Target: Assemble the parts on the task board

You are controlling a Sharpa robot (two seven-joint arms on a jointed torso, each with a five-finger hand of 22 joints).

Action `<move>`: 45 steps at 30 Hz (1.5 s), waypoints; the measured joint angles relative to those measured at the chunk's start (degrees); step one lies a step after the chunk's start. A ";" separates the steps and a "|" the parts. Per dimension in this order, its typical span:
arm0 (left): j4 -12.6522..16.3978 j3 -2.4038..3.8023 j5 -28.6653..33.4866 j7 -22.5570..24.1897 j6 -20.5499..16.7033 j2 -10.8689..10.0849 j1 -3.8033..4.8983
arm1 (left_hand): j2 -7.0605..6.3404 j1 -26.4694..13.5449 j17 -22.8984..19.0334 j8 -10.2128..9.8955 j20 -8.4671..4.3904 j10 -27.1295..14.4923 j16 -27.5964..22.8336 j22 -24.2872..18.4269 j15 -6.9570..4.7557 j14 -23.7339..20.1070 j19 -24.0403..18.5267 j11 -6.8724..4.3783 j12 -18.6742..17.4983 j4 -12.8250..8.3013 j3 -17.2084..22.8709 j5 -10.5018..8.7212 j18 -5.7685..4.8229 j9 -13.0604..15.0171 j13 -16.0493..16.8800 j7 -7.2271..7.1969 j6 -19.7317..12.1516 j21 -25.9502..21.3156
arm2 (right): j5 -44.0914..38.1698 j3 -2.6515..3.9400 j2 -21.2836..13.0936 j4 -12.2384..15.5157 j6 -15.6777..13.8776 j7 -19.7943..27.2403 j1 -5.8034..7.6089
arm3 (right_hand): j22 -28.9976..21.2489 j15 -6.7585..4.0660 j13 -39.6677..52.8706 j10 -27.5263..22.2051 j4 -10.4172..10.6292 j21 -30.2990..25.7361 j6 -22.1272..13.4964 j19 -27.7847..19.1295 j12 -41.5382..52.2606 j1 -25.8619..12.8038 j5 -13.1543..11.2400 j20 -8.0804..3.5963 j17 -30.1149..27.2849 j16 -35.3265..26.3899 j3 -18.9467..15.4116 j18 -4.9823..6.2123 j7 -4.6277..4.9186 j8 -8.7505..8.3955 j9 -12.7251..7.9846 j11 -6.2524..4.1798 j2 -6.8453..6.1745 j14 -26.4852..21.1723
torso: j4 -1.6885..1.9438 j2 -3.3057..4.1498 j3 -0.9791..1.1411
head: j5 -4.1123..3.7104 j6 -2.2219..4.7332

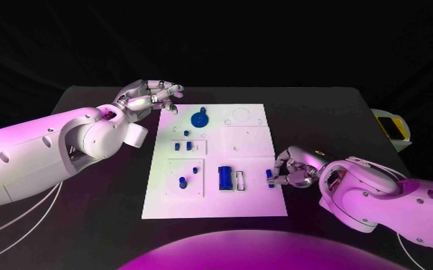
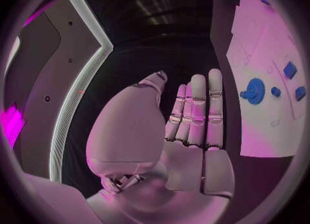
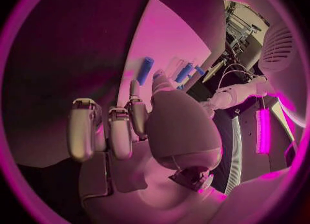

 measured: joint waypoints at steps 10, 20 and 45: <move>-0.06 0.00 0.00 0.00 0.00 0.16 0.00 | 0.00 0.00 0.00 0.00 0.00 0.00 0.00 0.01 0.00 0.00 0.00 0.00 0.00 0.00 0.00 0.00 0.00 0.00 0.00 0.00 0.00 0.00 | -1.15 0.04 1.59 -0.70 0.56 -1.21 -1.00 | 0.01 0.00 -0.04 0.00 0.00 0.00 0.52 0.00 0.00 0.00 -0.24 0.00 0.00 0.00 0.00 0.00 -0.11 0.02 0.27 0.00 0.00 0.00 | 0.02 -0.03 -0.01 | 0.15 -0.50; -0.12 0.00 0.00 0.00 0.00 0.23 0.00 | 0.00 0.00 0.00 0.00 0.00 0.00 0.00 -0.07 0.00 0.00 0.00 0.00 0.00 0.00 0.00 0.00 0.00 0.00 -0.06 0.00 0.00 -0.26 | -2.23 0.24 3.05 -1.33 0.25 -1.69 -1.51 | 0.00 0.00 -0.23 -0.17 -0.91 0.00 0.98 0.00 0.28 2.02 -0.24 0.00 -0.01 0.00 2.32 0.00 -0.34 0.48 0.57 -0.22 0.66 0.02 | 0.02 -0.01 -0.01 | 0.17 -0.52; -0.14 0.00 0.00 -0.03 0.00 0.18 0.00 | 0.23 0.23 0.00 0.00 0.00 0.00 0.00 -0.06 0.00 0.00 0.00 0.00 0.00 0.00 0.00 0.00 0.00 -0.08 -0.13 0.00 0.00 -0.26 | -2.08 0.06 3.60 -0.33 -1.56 -1.90 -1.78 | -0.01 -0.80 -1.89 0.68 -6.46 0.95 -0.04 -0.08 0.21 -9.50 10.93 -0.56 -0.02 0.00 38.20 0.01 -0.18 2.26 5.68 -1.05 -5.89 0.01 | 0.02 -0.04 0.00 | 0.23 -0.23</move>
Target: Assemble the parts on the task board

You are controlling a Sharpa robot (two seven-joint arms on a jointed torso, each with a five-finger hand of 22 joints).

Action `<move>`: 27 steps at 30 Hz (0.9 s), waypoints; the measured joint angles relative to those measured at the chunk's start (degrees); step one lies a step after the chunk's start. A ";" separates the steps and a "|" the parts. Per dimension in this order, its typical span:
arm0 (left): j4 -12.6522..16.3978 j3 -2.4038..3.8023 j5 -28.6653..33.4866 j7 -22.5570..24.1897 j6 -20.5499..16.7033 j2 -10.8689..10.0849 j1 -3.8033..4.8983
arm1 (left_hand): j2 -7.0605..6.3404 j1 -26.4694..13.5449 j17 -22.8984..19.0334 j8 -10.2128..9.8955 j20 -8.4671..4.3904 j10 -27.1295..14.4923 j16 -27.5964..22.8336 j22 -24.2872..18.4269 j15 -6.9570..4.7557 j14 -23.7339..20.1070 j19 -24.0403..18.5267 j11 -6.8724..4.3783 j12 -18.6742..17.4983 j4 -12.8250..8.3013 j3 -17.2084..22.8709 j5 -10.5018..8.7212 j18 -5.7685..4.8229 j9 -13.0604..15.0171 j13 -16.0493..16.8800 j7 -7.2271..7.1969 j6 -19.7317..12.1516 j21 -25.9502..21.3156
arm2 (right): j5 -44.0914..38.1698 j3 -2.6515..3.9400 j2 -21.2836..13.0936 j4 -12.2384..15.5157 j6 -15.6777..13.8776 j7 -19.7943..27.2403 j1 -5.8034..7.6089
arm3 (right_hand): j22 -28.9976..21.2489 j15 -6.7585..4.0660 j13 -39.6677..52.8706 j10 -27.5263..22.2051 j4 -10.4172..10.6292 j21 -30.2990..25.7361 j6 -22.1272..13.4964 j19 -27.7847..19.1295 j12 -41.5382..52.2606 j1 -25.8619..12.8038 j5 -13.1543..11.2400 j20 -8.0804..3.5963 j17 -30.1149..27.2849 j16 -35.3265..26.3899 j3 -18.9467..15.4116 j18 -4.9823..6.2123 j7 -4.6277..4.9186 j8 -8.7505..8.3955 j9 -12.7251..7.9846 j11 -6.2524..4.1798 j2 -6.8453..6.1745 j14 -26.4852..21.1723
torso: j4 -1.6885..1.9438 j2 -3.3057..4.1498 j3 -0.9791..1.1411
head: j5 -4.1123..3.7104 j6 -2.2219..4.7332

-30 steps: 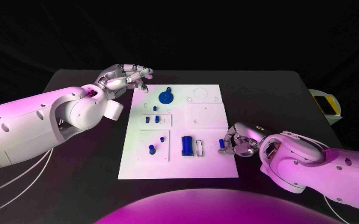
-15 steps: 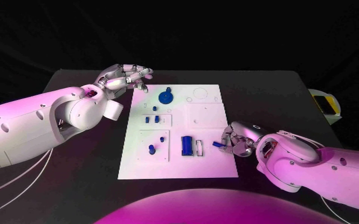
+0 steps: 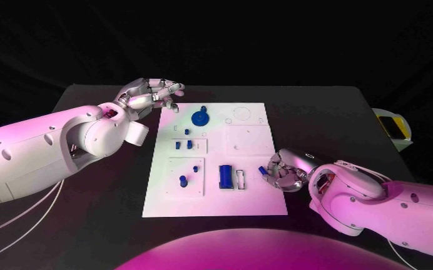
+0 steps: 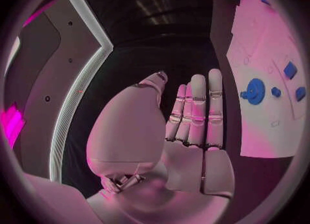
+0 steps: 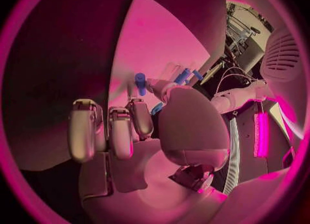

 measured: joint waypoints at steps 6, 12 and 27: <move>0.00 0.00 0.00 0.00 0.00 0.02 0.00 | -0.23 0.23 0.00 0.00 0.00 0.00 0.00 0.00 0.00 0.00 0.00 0.00 0.00 0.00 0.00 0.00 0.00 0.00 0.00 0.00 0.00 0.00 | 1.23 0.04 0.40 1.27 -0.96 0.01 0.35 | -0.01 0.00 0.00 0.18 -0.22 0.39 0.00 0.00 0.29 -0.53 1.02 0.00 0.00 0.00 -0.12 0.00 0.00 0.23 0.00 -0.17 -0.08 0.00 | 0.00 0.00 0.00 | 0.06 0.29; 0.00 0.00 0.00 0.00 0.00 0.06 0.00 | -0.22 0.23 0.00 0.00 0.00 0.00 0.00 0.01 0.00 0.00 0.00 0.00 0.00 0.00 0.00 0.00 0.00 0.00 0.00 0.00 0.00 0.00 | 3.07 0.09 1.68 1.84 -2.06 0.31 0.73 | -0.01 -0.01 -0.01 0.18 -0.39 0.39 0.00 0.00 0.28 -0.53 1.06 0.01 0.00 0.00 -0.26 0.00 0.00 0.24 0.00 -0.17 -0.08 0.00 | 0.00 0.00 -0.01 | 0.10 0.40; 0.12 0.00 0.00 -0.02 0.01 0.02 0.00 | -0.22 0.23 0.00 0.00 0.00 0.00 0.00 0.01 0.00 0.00 0.00 0.00 0.00 0.00 0.00 0.00 0.00 0.01 0.01 0.00 0.00 0.00 | 7.55 0.09 4.64 0.97 -2.91 1.45 0.84 | -0.02 -0.01 -0.02 0.39 -2.49 0.38 0.01 -0.01 0.45 -1.84 1.72 0.01 -0.01 0.00 0.34 0.00 0.01 0.21 0.81 -0.37 -0.44 0.00 | 0.02 0.05 -0.04 | -0.01 0.54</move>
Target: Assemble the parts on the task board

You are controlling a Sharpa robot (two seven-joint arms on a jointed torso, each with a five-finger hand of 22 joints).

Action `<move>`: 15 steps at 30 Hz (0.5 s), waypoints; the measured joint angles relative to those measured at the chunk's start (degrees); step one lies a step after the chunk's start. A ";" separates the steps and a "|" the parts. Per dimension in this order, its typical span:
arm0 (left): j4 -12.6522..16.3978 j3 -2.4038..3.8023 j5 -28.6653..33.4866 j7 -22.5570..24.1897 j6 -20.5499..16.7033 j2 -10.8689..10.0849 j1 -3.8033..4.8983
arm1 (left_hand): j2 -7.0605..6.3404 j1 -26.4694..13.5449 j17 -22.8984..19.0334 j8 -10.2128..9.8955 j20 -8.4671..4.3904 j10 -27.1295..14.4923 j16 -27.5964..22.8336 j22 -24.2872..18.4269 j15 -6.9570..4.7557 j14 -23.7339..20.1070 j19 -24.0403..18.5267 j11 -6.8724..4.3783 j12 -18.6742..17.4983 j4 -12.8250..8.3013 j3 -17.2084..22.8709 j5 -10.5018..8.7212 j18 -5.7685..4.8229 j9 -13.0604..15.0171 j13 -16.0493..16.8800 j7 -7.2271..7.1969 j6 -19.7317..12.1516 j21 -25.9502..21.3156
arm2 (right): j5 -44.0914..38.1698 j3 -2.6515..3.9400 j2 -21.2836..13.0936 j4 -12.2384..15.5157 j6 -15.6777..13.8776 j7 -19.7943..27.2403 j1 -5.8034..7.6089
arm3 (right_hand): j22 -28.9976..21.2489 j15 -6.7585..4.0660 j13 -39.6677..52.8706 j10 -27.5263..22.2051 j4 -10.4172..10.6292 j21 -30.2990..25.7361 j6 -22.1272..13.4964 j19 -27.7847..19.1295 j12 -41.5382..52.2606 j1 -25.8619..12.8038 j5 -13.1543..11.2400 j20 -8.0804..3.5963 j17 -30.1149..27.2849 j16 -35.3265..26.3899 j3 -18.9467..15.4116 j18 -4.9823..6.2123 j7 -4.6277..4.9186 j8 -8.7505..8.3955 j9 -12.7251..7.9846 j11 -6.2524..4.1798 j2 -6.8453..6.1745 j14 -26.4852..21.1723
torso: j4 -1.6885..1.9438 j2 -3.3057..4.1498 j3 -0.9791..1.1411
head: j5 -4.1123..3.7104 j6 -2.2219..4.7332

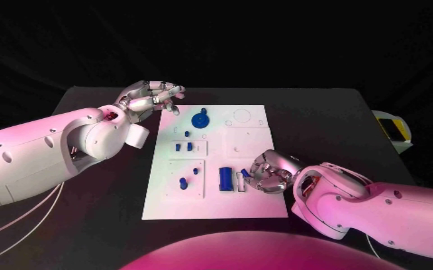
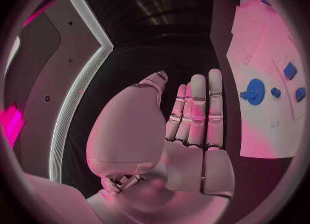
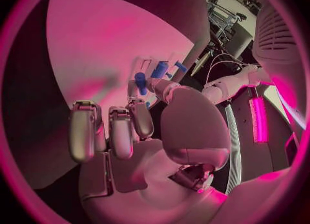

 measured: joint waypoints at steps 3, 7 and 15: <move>0.05 0.00 0.00 -0.01 0.00 -0.02 0.00 | 0.00 0.00 0.00 0.00 -0.18 0.00 0.00 -0.02 0.00 0.00 0.18 0.00 0.00 0.00 0.00 0.00 0.00 0.00 -0.04 0.00 0.00 0.00 | 0.76 0.00 0.39 -0.45 0.30 0.05 0.00 | 0.00 0.00 0.00 0.00 -0.19 0.00 0.00 0.00 0.00 -0.72 0.03 0.00 0.00 0.00 -0.18 0.00 0.00 -0.01 0.00 0.00 0.43 0.00 | 0.01 0.00 0.00 | -0.01 -0.01; 0.10 0.00 0.00 -0.02 0.00 -0.09 0.00 | 0.00 0.00 0.00 0.00 -0.21 0.00 0.00 -0.06 0.00 0.00 0.21 0.00 0.00 0.00 0.00 0.00 0.00 0.00 -0.06 0.00 0.00 0.00 | 1.49 0.00 0.92 -0.99 0.82 0.06 -0.03 | 0.05 -0.01 -0.01 0.00 -1.14 0.00 0.00 0.00 0.00 -1.78 0.21 0.00 0.00 0.00 0.44 0.00 0.00 -0.03 -0.01 0.00 0.32 0.00 | 0.01 0.00 0.00 | 0.08 -0.14; 0.16 0.00 0.00 -0.04 0.01 -0.17 0.00 | 0.00 0.00 0.00 0.00 -0.21 0.00 0.00 -0.05 0.00 0.00 0.21 0.00 0.00 0.00 0.00 0.00 0.00 0.00 -0.06 0.00 0.00 0.00 | 2.39 0.00 1.76 -1.76 1.70 0.01 -0.18 | 0.04 -0.01 -0.01 0.00 -3.27 0.00 0.01 0.00 0.22 -3.13 0.34 0.00 0.00 0.00 2.25 -0.01 0.00 -0.10 -0.44 0.00 0.28 0.00 | -0.02 -0.01 0.06 | 0.24 -0.22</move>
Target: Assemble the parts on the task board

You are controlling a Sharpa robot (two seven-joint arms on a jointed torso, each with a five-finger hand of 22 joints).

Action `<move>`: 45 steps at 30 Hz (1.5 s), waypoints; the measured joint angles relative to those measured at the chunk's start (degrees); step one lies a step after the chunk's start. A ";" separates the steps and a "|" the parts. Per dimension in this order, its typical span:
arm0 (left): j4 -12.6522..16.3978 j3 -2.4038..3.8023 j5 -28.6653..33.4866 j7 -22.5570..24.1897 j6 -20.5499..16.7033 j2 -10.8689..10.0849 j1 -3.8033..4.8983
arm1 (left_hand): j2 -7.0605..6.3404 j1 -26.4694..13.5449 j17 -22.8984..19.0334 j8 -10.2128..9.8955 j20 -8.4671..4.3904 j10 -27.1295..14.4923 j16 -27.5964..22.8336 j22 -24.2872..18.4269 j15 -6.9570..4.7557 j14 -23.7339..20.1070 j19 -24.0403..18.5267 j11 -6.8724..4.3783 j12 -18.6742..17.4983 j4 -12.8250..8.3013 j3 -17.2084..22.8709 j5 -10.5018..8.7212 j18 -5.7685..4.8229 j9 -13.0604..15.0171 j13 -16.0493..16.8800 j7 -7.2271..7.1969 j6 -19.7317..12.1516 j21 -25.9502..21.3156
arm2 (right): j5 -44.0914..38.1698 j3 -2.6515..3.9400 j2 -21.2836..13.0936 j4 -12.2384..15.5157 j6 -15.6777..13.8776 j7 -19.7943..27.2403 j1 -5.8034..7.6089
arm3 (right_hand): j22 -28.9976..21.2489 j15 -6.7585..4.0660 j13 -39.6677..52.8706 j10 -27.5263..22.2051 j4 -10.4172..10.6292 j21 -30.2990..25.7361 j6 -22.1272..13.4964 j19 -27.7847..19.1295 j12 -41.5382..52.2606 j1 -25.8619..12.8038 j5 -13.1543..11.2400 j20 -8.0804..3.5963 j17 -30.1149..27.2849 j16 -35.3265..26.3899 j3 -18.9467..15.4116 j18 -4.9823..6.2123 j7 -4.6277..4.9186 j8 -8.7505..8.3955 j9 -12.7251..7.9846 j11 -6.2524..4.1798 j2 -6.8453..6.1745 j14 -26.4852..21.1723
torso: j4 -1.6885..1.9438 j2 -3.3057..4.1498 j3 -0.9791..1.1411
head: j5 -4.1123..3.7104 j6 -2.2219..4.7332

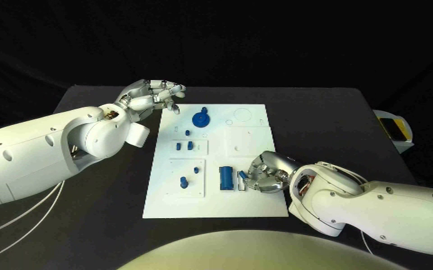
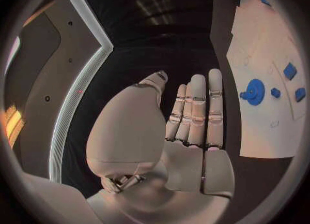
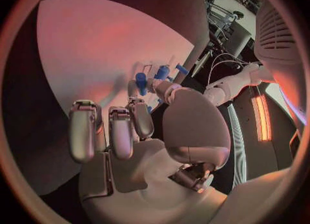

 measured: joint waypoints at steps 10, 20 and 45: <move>0.00 0.00 0.00 -0.06 0.00 -0.06 0.00 | 0.00 0.00 0.00 0.00 0.00 0.00 0.00 0.00 0.00 0.00 0.00 0.00 0.00 0.00 0.00 0.00 0.00 -0.05 0.00 0.00 0.00 0.00 | 0.41 -0.01 0.46 -0.40 0.65 -0.08 -0.04 | -0.01 0.00 0.00 0.00 0.11 0.00 0.17 0.00 0.00 -1.71 0.66 0.00 0.00 0.00 -1.36 0.00 -0.16 -0.36 -0.07 0.00 -0.48 0.00 | -0.03 -0.03 0.01 | -0.07 -0.12; 0.04 0.00 0.00 -0.09 0.00 -0.09 0.00 | 0.00 0.00 0.00 0.00 0.00 0.00 0.00 0.01 0.00 0.00 0.00 0.00 0.00 0.00 0.00 0.00 0.00 -0.05 0.00 0.00 0.00 0.00 | 0.91 -0.01 0.78 -0.53 1.41 -0.01 -0.05 | -0.01 0.00 -0.01 0.00 3.61 -0.21 2.16 0.00 0.00 -5.11 -0.83 0.00 -0.01 0.00 -6.30 0.00 -1.36 -1.03 -0.78 -0.01 -2.25 0.00 | -0.03 -0.04 -0.03 | -0.08 -0.14; 0.04 0.00 0.00 -0.20 -0.03 -0.19 0.00 | 0.00 0.00 0.00 0.00 0.00 0.00 0.00 0.01 0.00 0.00 0.00 0.00 0.00 0.00 0.00 0.00 0.00 -0.05 -0.04 0.00 0.00 0.00 | 1.45 -0.01 0.23 -0.26 2.03 1.02 -0.05 | -0.03 0.00 -0.02 -0.01 8.13 -0.43 2.36 0.00 -0.01 -1.43 -5.15 0.00 0.00 0.00 -15.33 0.01 -1.16 -2.03 -1.12 0.00 -2.56 0.00 | -0.01 -0.04 0.01 | -0.25 -0.06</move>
